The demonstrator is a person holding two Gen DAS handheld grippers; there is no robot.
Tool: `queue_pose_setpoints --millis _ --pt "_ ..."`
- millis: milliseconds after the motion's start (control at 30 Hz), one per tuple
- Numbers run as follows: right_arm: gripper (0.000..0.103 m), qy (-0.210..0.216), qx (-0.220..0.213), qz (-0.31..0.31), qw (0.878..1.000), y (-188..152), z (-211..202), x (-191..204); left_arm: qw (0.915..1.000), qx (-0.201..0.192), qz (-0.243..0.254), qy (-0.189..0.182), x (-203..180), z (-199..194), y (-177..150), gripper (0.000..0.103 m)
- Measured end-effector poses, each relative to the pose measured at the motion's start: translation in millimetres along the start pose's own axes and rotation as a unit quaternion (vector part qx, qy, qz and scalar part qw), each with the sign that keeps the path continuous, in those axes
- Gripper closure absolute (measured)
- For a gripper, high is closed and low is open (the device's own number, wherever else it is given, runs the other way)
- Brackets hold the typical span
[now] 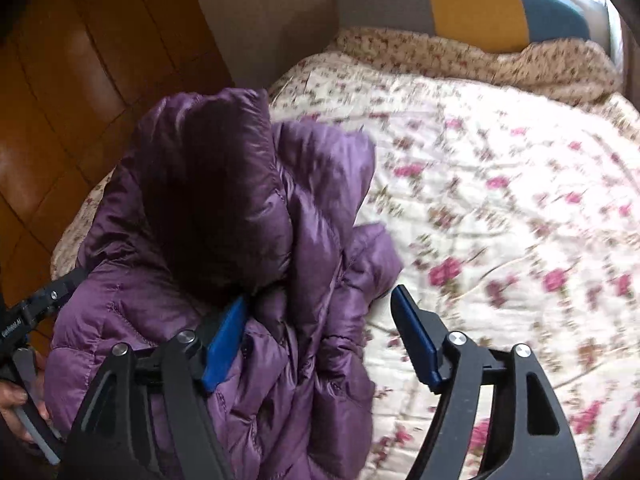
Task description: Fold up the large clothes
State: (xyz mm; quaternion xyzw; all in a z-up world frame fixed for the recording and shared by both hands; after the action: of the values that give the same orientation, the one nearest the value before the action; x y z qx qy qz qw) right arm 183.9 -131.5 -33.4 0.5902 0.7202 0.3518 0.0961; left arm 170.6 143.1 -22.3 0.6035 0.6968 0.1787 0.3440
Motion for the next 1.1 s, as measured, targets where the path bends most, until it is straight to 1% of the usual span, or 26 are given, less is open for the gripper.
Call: queue_pose_setpoints --millis 200,233,267,367,433,500,633,767,1100 --pt "0.031 -0.03 -0.044 -0.007 0.999 10.3 -35.2 9.4 0.9995 -0.017 -0.003 0.025 2.9 -18.0 12.4 0.03" --pt "0.032 -0.035 -0.05 -0.009 0.998 13.4 -38.4 11.6 0.9995 -0.019 -0.003 0.026 2.5 -19.9 14.5 0.03" --pt "0.037 -0.041 -0.056 -0.011 0.998 16.4 -42.3 14.9 0.9992 -0.025 -0.002 0.03 1.5 -23.3 17.7 0.03" --pt "0.045 -0.047 -0.066 -0.017 0.997 26.3 -49.3 27.7 0.9989 -0.031 -0.004 0.036 -1.5 -26.6 24.8 0.03" --pt "0.048 -0.049 -0.072 -0.025 0.996 33.7 -51.8 36.7 0.9987 -0.032 -0.009 0.039 -4.0 -27.3 30.7 0.03" --pt "0.049 -0.05 -0.071 -0.03 0.996 39.4 -49.0 43.4 0.9984 -0.036 -0.013 0.043 -6.7 -28.5 34.0 0.03" --pt "0.049 -0.054 -0.07 -0.033 0.996 45.7 -43.9 55.1 0.9984 -0.039 -0.013 0.038 -11.6 -28.3 40.0 0.03" --pt "0.05 -0.056 -0.068 -0.038 0.995 38.6 -43.0 67.6 0.9986 -0.037 -0.005 0.038 -14.5 -26.6 42.2 0.03" --pt "0.049 -0.069 -0.059 -0.036 0.995 48.3 -29.4 77.3 0.9991 -0.028 0.005 0.031 -20.9 -17.1 43.4 0.03"
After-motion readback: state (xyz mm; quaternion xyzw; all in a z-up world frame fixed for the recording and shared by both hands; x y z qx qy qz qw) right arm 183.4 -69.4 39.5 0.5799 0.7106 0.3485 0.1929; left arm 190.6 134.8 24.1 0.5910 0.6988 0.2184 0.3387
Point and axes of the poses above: each gripper's, at about its wrist camera, not at the fingertips, and z roughly the way its jaws point, x to its left, y to its top, the point moved 1 cm from there along z, roughly the way its jaws point, and after that the axes turned 2 degrees about z, right-handed, at the moved point
